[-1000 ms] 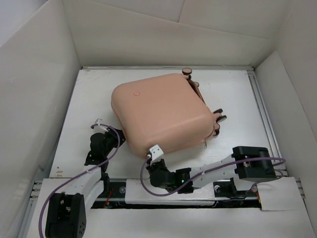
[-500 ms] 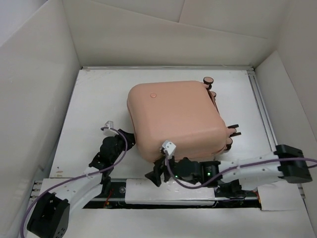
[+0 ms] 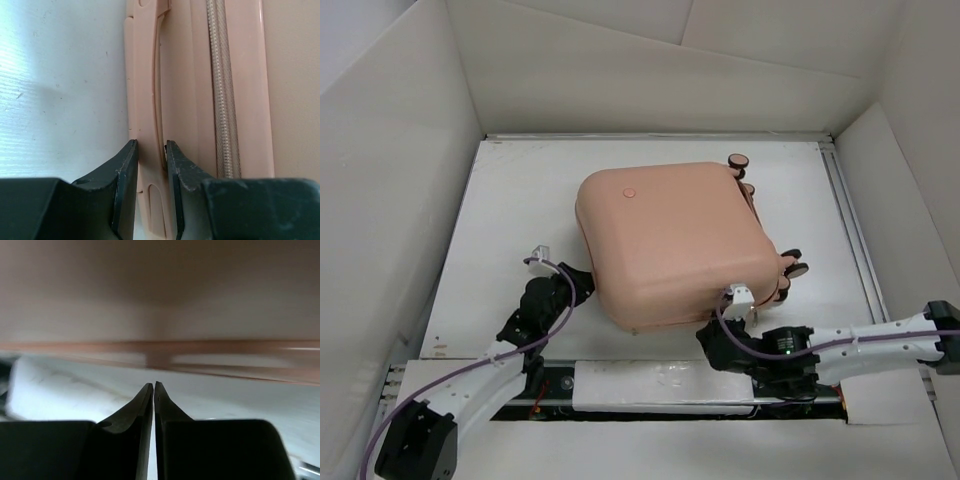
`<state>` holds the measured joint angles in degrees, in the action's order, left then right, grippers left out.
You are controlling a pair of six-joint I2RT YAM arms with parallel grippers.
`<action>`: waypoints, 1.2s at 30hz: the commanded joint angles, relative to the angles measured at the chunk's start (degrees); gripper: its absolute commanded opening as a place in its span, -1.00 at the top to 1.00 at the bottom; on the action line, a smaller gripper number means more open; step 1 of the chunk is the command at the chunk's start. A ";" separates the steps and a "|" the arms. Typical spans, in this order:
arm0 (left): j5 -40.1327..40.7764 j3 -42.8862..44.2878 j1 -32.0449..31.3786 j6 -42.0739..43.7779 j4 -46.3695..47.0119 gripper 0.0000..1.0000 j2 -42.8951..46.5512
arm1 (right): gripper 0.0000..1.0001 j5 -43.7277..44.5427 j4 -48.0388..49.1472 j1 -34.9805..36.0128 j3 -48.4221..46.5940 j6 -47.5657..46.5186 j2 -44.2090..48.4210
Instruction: Pack the luggage
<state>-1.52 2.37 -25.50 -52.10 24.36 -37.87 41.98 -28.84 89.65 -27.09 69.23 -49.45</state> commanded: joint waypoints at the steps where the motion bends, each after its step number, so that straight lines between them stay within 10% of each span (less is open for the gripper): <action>1: -3.13 -3.68 0.27 2.61 2.80 1.00 3.32 | 0.79 3.63 -14.93 -5.95 -1.73 9.73 -2.58; 5: -5.24 -6.23 0.27 2.00 2.80 1.00 6.84 | 0.85 0.42 8.29 -32.41 -2.62 -27.49 -2.58; 8: -7.17 -6.77 0.27 1.47 2.80 1.00 7.98 | 0.93 -21.08 35.55 -48.11 1.25 -50.16 -3.89; 12: -7.18 -7.29 -3.85 -0.63 3.49 1.00 7.98 | 0.98 -43.35 40.35 -67.02 -7.51 -59.27 -13.10; 16: -7.71 -6.77 -4.39 -0.64 2.28 1.00 7.98 | 0.92 -38.77 29.56 -62.68 -17.03 -62.46 -15.78; 21: -6.48 -4.58 -4.39 -0.64 -5.27 0.99 12.54 | 0.44 -37.39 28.92 -57.31 -2.11 -54.83 -0.86; 29: 8.37 4.74 -4.39 0.77 -35.94 -0.50 34.33 | 0.23 -28.98 24.37 -46.05 6.71 -49.28 9.81; 33: 17.57 8.96 -4.39 -6.78 -43.06 -0.12 43.38 | 0.25 -31.07 23.83 -48.33 4.59 -50.34 4.73; 36: 24.77 10.11 -4.39 -10.73 -42.38 0.58 44.72 | 0.37 -31.08 25.84 -47.81 4.59 -50.34 2.34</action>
<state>13.04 10.13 -29.63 -57.74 -14.20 -0.58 9.89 -5.41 41.69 -20.45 18.44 -46.04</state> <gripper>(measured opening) 0.258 0.320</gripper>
